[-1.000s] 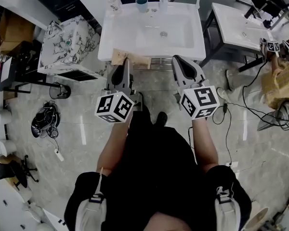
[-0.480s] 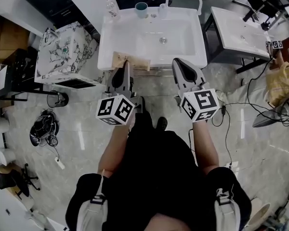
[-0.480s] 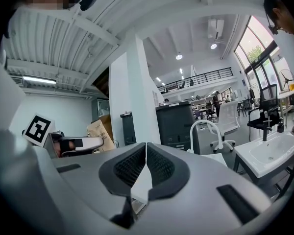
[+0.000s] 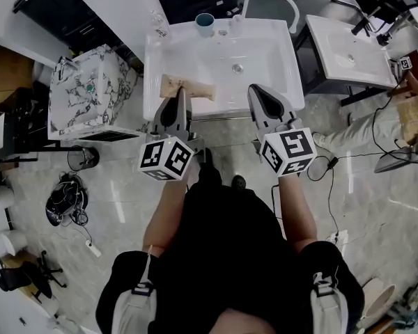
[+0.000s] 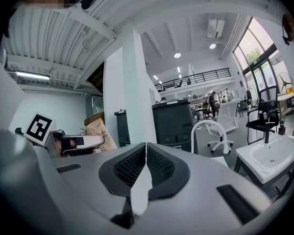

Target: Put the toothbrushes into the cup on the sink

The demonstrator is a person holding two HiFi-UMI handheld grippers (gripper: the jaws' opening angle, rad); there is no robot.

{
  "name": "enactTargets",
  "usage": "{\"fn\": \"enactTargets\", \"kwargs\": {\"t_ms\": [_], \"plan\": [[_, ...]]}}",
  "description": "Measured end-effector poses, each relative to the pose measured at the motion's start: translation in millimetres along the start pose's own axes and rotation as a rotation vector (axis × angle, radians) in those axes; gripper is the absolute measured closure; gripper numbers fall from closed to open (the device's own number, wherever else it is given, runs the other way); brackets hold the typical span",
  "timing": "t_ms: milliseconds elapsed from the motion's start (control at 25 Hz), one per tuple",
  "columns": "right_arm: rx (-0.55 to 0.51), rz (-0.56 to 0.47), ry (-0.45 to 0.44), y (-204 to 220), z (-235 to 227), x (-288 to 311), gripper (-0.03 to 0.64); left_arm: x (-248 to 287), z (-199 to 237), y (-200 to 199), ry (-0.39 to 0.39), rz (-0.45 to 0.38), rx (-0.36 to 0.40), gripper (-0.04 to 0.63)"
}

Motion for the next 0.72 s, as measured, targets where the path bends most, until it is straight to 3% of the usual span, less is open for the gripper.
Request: {"fn": "enactTargets", "kwargs": {"t_ms": [720], "plan": [[0.016,0.016,0.116,0,18,79,0.584,62,78,-21,0.096,0.048,-0.035,0.572]]}}
Point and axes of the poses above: the fingertips, and each gripper's own axes: x forward along the fingers, z to its left, y out of its underside, the point moved 7 cm from there along -x, backward along the fingers, and after that the axes turned 1 degree about -y, right-handed, at the moved point
